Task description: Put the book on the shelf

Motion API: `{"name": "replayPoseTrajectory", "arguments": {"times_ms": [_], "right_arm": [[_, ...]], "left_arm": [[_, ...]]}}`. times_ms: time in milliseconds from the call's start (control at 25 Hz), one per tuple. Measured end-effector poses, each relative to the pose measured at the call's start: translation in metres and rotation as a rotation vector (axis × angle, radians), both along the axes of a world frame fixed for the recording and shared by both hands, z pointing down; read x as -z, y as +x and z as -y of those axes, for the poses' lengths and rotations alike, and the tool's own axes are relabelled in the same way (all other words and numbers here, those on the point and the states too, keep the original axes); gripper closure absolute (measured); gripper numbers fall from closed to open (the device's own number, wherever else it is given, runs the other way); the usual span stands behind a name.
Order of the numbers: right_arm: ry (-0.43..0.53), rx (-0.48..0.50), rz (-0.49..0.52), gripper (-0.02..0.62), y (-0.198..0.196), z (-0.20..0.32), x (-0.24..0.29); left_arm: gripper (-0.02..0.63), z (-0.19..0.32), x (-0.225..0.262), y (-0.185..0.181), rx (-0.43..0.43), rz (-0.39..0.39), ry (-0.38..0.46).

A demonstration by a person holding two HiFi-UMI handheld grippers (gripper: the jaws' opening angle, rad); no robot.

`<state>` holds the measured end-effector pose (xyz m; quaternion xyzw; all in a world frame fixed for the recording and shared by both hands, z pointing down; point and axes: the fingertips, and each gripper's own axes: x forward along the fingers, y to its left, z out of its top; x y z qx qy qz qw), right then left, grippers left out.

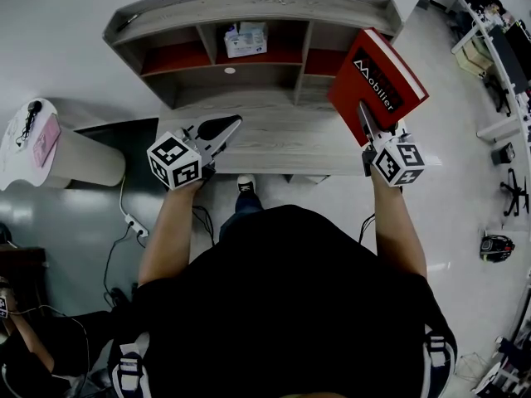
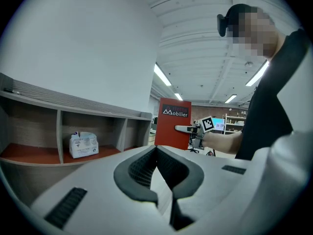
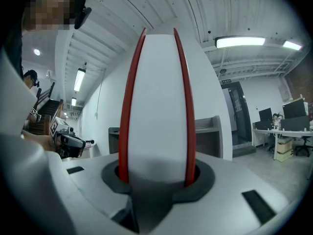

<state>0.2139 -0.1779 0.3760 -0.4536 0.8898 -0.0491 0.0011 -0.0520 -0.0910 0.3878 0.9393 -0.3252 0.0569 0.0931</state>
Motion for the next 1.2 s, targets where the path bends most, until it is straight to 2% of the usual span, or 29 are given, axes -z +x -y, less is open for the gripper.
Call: {"name": "replayPoseTrajectory", "arguments": {"times_ms": [680,1200], "right_arm": [[-0.026,-0.058,-0.024,0.425,-0.017,0.039,-0.023],[-0.076,-0.094,-0.051,0.425,-0.017,0.061,-0.057]], "left_arm": [[0.586,0.046,-0.017,-0.02,-0.044,0.006,-0.037],[0.586,0.072,-0.023,-0.021,-0.083,0.014,-0.07]]}}
